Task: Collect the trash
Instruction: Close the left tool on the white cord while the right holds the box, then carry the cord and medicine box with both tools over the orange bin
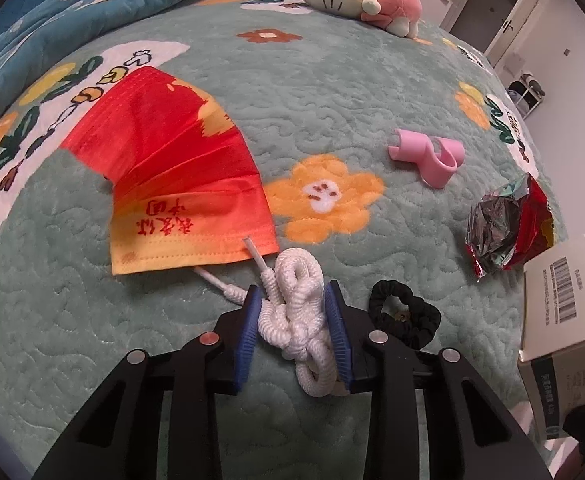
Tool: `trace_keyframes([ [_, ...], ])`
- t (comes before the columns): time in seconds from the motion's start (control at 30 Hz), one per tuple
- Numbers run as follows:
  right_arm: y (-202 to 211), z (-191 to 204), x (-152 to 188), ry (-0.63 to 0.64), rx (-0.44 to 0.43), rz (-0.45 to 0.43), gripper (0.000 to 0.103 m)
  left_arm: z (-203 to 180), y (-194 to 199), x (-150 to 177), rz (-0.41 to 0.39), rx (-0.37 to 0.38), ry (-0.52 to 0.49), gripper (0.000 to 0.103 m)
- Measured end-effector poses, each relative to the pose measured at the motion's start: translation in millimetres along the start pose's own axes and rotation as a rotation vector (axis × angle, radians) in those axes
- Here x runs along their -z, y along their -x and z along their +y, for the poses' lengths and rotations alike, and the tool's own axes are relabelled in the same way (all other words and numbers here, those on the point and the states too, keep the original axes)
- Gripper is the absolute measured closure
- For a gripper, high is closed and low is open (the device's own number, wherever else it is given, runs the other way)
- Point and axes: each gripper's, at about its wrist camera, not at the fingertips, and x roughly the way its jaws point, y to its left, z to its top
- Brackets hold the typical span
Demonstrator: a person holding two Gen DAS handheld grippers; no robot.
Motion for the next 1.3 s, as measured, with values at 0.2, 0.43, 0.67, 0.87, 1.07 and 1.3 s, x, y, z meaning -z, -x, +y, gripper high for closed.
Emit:
trace_keyframes([
  [0.2, 3, 2, -2, -0.002, 0.006, -0.008, 0.036, 5, 11, 2, -0.028, 0.009, 0.028, 0.077],
  [0.43, 8, 8, -2, 0.008, 0.003, -0.018, 0.036, 4, 40, 5, -0.080, 0.008, 0.033, 0.078],
  [0.67, 22, 17, 0, 0.023, 0.003, -0.034, 0.036, 0, 83, 17, -0.138, 0.010, 0.030, 0.078],
  [0.87, 46, 29, 5, 0.043, 0.006, -0.052, 0.036, -12, 118, 38, -0.163, 0.007, -0.001, 0.078],
  [1.07, 82, 43, 20, 0.047, 0.009, -0.086, 0.036, -39, 161, 72, -0.184, 0.033, -0.062, 0.078],
  [1.3, 136, 54, 48, 0.035, 0.033, -0.152, 0.036, -79, 196, 102, -0.215, 0.081, -0.146, 0.078],
])
